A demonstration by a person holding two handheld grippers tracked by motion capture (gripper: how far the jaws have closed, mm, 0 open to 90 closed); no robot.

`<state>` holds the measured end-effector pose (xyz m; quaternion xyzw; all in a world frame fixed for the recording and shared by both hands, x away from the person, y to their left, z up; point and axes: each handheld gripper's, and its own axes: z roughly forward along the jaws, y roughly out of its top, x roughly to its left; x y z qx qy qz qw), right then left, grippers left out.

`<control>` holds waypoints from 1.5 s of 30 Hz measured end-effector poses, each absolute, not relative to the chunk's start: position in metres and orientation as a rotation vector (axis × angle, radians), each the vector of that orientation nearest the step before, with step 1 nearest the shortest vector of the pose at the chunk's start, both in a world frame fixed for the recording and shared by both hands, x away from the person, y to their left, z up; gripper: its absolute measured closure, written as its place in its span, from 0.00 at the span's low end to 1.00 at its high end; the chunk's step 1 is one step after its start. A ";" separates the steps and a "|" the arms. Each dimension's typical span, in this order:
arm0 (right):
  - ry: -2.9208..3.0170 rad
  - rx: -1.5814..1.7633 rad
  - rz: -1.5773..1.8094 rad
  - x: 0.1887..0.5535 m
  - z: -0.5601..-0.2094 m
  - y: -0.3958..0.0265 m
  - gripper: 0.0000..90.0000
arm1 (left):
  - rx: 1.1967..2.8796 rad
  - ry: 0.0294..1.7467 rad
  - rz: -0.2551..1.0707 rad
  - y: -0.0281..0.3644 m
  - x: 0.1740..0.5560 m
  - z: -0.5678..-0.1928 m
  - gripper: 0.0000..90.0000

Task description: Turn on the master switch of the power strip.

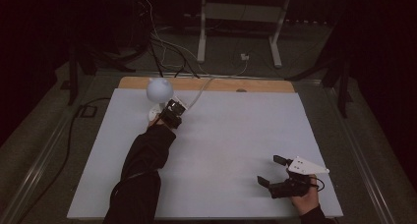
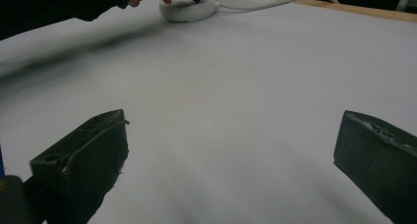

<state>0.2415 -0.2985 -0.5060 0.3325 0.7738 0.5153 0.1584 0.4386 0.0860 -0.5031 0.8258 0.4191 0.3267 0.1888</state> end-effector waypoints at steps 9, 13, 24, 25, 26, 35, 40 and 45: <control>2.202 0.960 1.476 0.243 -0.506 -0.300 0.00 | 2.205 1.133 0.849 0.087 0.425 -0.483 1.00; 2.206 0.956 1.474 0.242 -0.506 -0.299 0.00 | 2.155 1.133 0.783 0.094 0.418 -0.467 1.00; 2.204 0.950 1.478 0.242 -0.505 -0.299 0.00 | 2.101 1.058 0.625 0.102 0.393 -0.441 0.79; 2.204 0.950 1.477 0.242 -0.505 -0.299 0.00 | 2.090 1.055 0.578 0.104 0.389 -0.438 0.77; 2.205 0.952 1.476 0.242 -0.505 -0.299 0.00 | 2.086 1.050 0.568 0.105 0.386 -0.436 0.73; 2.202 0.949 1.476 0.242 -0.504 -0.298 0.00 | 2.082 1.018 0.536 0.112 0.366 -0.420 0.39; 2.202 0.950 1.477 0.242 -0.504 -0.297 0.00 | 2.096 0.982 0.461 0.117 0.356 -0.415 0.11; 2.200 0.950 1.476 0.241 -0.504 -0.297 0.00 | 2.103 0.927 0.421 0.121 0.345 -0.411 0.02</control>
